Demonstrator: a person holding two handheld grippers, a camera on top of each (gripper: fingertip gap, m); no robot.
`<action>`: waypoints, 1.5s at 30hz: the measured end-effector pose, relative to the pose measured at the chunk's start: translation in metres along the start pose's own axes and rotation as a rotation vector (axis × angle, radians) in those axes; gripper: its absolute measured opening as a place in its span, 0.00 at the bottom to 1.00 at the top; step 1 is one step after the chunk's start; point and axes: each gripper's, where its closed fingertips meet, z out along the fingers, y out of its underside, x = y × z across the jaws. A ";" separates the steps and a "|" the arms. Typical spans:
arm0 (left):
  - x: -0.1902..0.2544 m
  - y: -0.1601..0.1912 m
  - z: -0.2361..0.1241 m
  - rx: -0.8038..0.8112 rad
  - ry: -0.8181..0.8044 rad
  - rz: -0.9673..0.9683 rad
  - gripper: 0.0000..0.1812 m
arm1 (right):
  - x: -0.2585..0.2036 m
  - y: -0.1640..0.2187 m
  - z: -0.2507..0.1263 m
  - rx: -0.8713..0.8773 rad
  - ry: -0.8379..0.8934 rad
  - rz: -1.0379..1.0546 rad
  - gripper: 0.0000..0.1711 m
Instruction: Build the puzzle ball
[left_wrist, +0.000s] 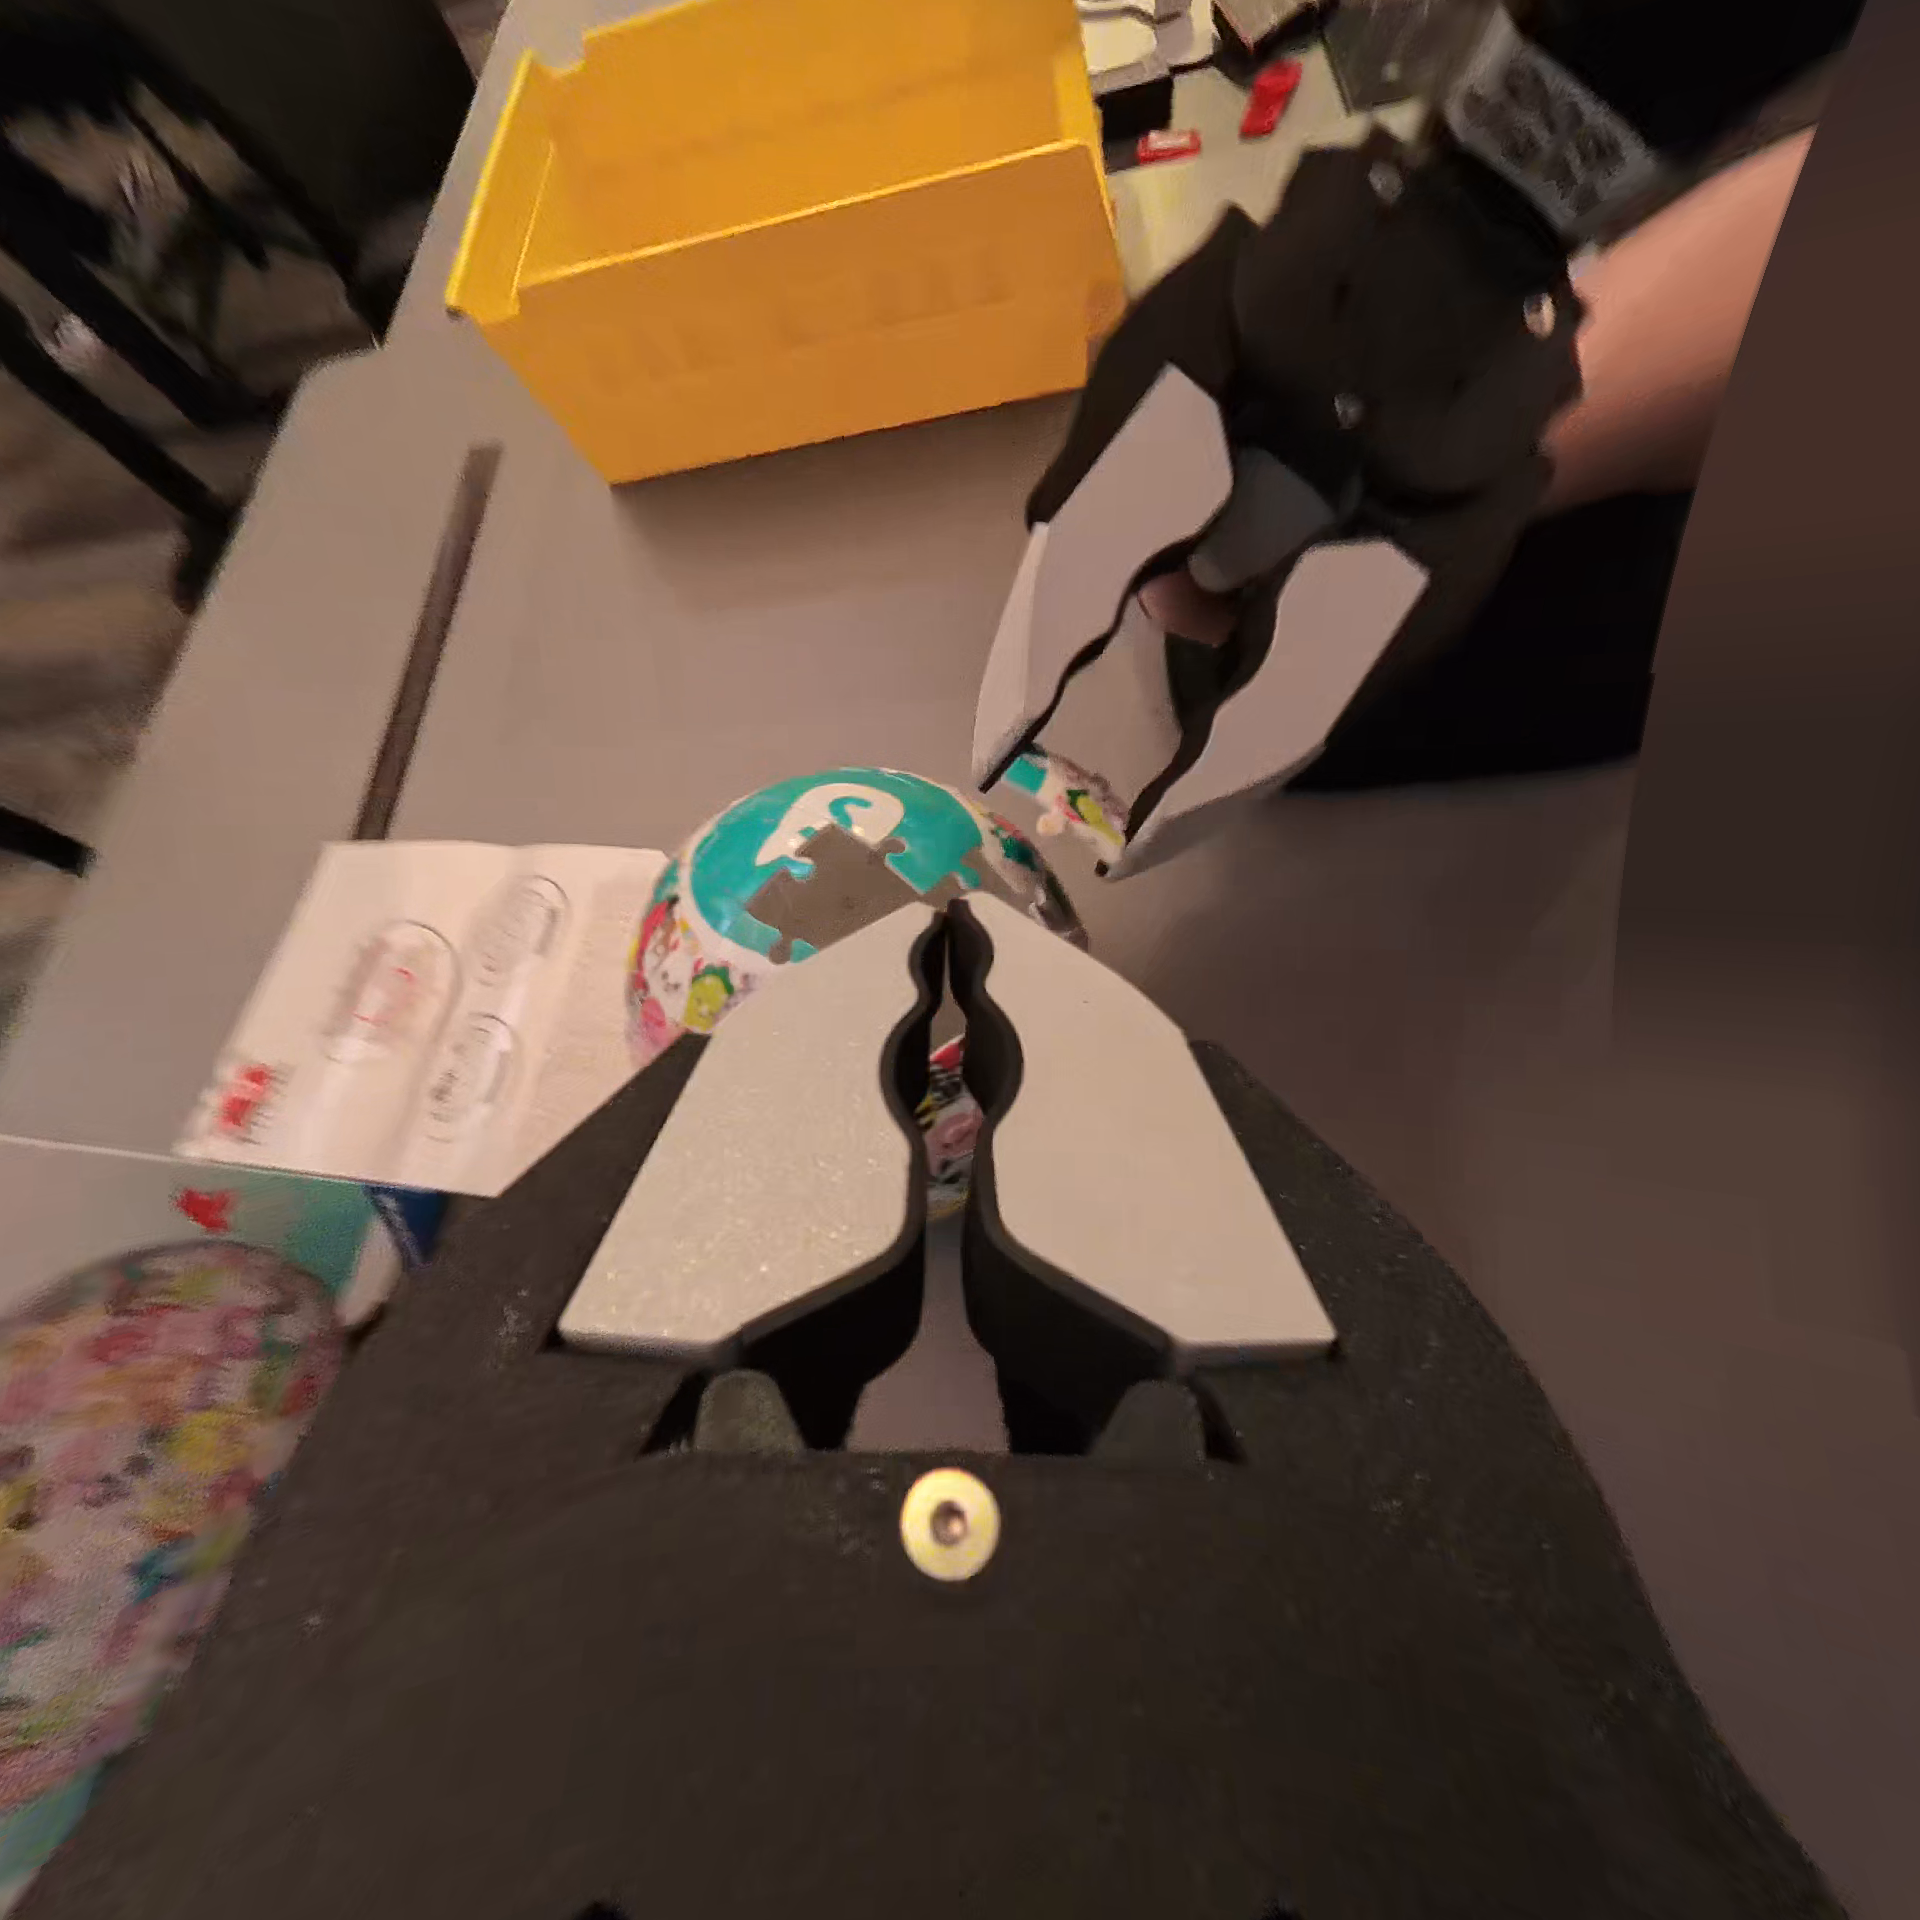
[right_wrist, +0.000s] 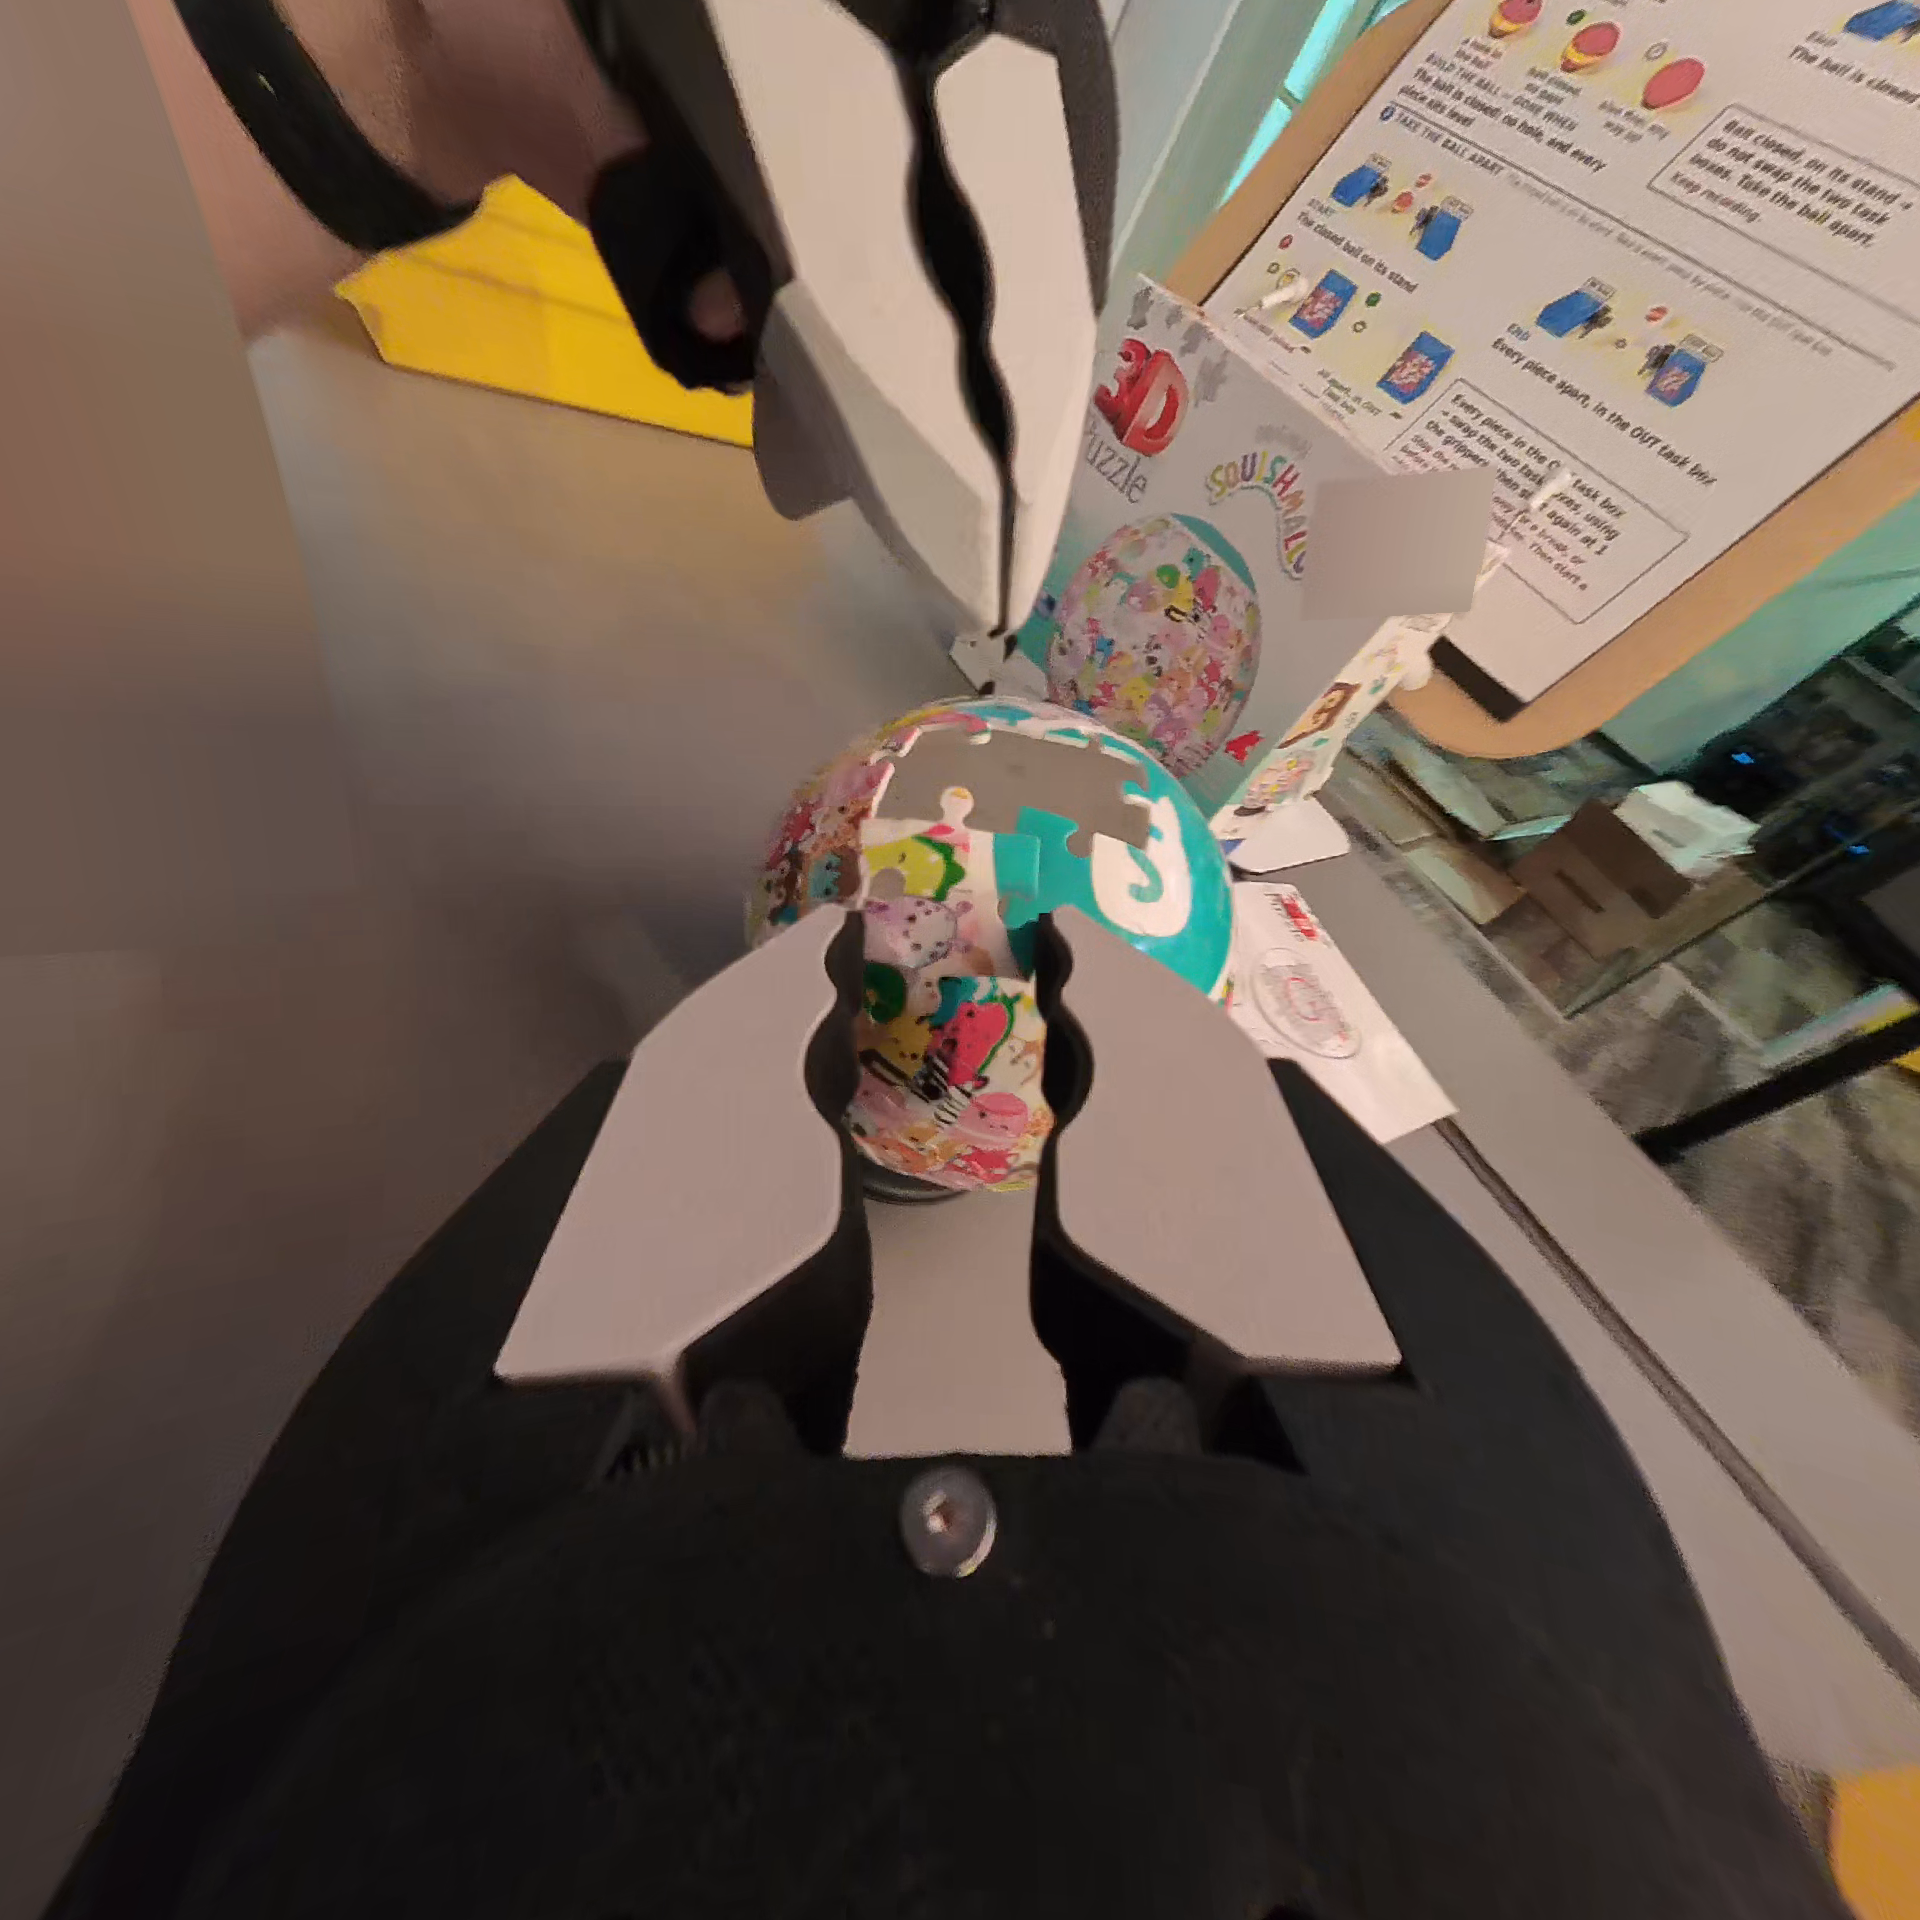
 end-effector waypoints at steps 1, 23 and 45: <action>0.002 -0.002 0.001 0.002 0.020 -0.063 0.00 | 0.000 -0.001 0.000 0.000 0.018 -0.028 0.19; 0.018 -0.004 0.010 0.008 0.259 -0.575 0.02 | 0.006 -0.018 0.007 0.066 0.118 -0.189 0.19; 0.021 -0.004 0.013 -0.026 0.266 -0.566 0.02 | 0.003 -0.021 0.006 0.092 0.101 -0.187 0.19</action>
